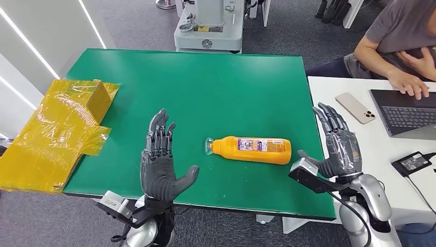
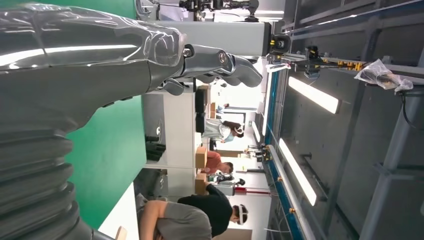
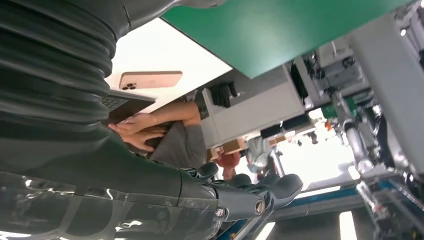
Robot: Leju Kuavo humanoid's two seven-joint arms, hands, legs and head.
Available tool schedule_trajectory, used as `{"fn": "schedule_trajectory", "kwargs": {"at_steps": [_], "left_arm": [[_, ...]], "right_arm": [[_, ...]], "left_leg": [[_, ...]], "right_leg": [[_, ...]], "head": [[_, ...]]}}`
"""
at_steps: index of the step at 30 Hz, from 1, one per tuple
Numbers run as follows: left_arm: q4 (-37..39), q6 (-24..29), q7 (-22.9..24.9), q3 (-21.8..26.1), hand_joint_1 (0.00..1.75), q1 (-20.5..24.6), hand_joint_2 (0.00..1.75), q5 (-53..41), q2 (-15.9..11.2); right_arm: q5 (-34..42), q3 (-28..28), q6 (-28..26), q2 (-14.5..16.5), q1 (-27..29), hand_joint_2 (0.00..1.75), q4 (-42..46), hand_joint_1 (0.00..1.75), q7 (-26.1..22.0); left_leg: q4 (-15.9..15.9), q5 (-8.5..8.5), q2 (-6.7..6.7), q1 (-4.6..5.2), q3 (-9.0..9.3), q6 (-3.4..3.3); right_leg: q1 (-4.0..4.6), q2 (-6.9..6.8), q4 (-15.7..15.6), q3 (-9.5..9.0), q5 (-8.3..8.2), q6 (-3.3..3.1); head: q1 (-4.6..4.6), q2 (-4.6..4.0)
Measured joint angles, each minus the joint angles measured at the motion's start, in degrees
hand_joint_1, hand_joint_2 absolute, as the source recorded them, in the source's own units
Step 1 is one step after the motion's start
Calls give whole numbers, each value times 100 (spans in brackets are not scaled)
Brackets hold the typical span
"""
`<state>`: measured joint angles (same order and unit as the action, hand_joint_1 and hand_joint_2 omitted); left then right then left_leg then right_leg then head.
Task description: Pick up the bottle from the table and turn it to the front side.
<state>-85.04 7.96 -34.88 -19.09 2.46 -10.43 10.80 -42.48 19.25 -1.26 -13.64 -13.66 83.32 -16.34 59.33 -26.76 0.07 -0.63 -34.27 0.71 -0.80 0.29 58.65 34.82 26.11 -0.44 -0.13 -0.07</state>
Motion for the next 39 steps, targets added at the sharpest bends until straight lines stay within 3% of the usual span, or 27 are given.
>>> {"fn": "schedule_trajectory", "kwargs": {"at_steps": [5, 9, 14, 18, 23, 30, 39], "left_arm": [[39, 68, 1, -38, 0, 55, 175, -21, -51], [39, 115, 8, -42, 0, 71, 175, -12, -80], [37, 245, 26, -43, 0, 53, 175, -2, -113], [34, 278, 69, -44, 0, 32, 175, 13, -125], [34, 267, 149, -44, 0, 37, 175, 140, -124], [31, 259, 185, -43, 0, 34, 175, 323, -125], [30, 261, 307, -43, 0, 33, 175, 544, -125]], "right_arm": [[410, 413, 1254, -483, -1097, 175, -733, 0, -147], [662, 910, 1751, -679, -1995, 175, -1392, 0, -240], [1027, 1505, 2455, -700, -2897, 175, -2185, 0, -314], [1255, 2091, 2893, -531, -3645, 175, -3042, 0, -359], [1344, 2672, 2829, -289, -4075, 175, -3871, 0, -507], [1543, 3150, 2677, 11, -4192, 175, -4632, 0, -546], [1468, 3484, 2541, 83, -4172, 175, -5082, 0, -385]], "left_leg": [[4, 5, 4, 2, 1, -7], [7, 11, -4, 1, 2, -15], [5, 13, -6, 1, -2, -16], [6, 14, -9, 0, 1, -14], [6, 17, -24, -1, -1, -11], [7, 17, -25, 0, -2, -11], [8, 17, -27, 0, -1, -11]], "right_leg": [[-3, 4, 1, -2, -6, 2], [-3, -4, 1, -4, -10, 7], [-2, -7, 5, -6, -11, 7], [-1, -9, 4, -6, -11, 7], [1, -22, 4, -8, -10, 8], [1, -23, 1, -8, -10, 8], [1, -23, 1, -7, -10, 8]], "head": [[1, 0], [0, 0], [-1, 0], [-1, 0], [0, 0], [0, 0], [1, 0]]}}
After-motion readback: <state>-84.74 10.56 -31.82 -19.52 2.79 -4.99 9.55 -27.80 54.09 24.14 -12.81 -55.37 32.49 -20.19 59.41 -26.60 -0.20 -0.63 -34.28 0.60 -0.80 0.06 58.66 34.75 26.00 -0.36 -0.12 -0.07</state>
